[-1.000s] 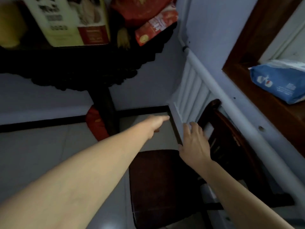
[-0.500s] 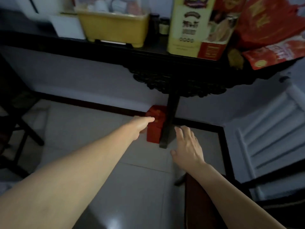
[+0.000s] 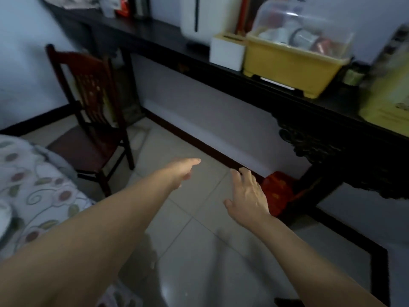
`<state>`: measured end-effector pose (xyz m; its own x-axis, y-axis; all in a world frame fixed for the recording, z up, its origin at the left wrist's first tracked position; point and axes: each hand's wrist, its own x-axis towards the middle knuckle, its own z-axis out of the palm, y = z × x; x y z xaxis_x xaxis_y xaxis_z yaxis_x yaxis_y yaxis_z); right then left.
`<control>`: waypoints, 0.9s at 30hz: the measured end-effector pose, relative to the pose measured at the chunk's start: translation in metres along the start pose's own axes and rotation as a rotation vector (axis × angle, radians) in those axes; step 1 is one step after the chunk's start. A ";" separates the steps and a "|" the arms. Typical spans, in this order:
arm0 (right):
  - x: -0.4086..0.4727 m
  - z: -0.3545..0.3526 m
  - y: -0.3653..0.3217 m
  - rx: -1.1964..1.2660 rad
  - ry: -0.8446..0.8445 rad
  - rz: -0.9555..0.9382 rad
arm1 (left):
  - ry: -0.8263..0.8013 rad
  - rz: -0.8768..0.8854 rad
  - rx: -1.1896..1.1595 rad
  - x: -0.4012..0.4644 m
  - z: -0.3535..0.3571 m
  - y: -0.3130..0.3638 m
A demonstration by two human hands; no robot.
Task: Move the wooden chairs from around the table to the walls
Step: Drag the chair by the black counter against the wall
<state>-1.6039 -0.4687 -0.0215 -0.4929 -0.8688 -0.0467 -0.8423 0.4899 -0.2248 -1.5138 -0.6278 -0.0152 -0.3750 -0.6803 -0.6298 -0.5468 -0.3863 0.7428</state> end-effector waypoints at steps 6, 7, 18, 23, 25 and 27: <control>0.086 0.002 -0.041 -0.012 -0.017 -0.173 | 0.098 -0.045 -0.138 0.032 -0.059 0.023; 0.104 0.003 -0.046 -0.009 -0.019 -0.203 | 0.130 -0.051 -0.159 0.041 -0.069 0.029; 0.310 -0.009 -0.090 0.047 -0.090 -0.475 | 0.334 -0.076 -0.437 0.138 -0.138 0.114; 0.373 -0.005 -0.120 0.072 -0.110 -0.596 | 0.406 -0.141 -0.493 0.176 -0.172 0.130; 0.399 -0.003 -0.137 0.087 -0.110 -0.627 | 0.429 -0.136 -0.521 0.192 -0.189 0.139; 0.427 0.000 -0.155 0.084 -0.108 -0.659 | 0.458 -0.135 -0.554 0.213 -0.208 0.148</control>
<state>-1.6838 -0.9154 -0.0062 0.1465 -0.9887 0.0302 -0.9375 -0.1485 -0.3145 -1.5186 -0.9595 0.0075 0.0858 -0.7496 -0.6564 -0.0615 -0.6615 0.7474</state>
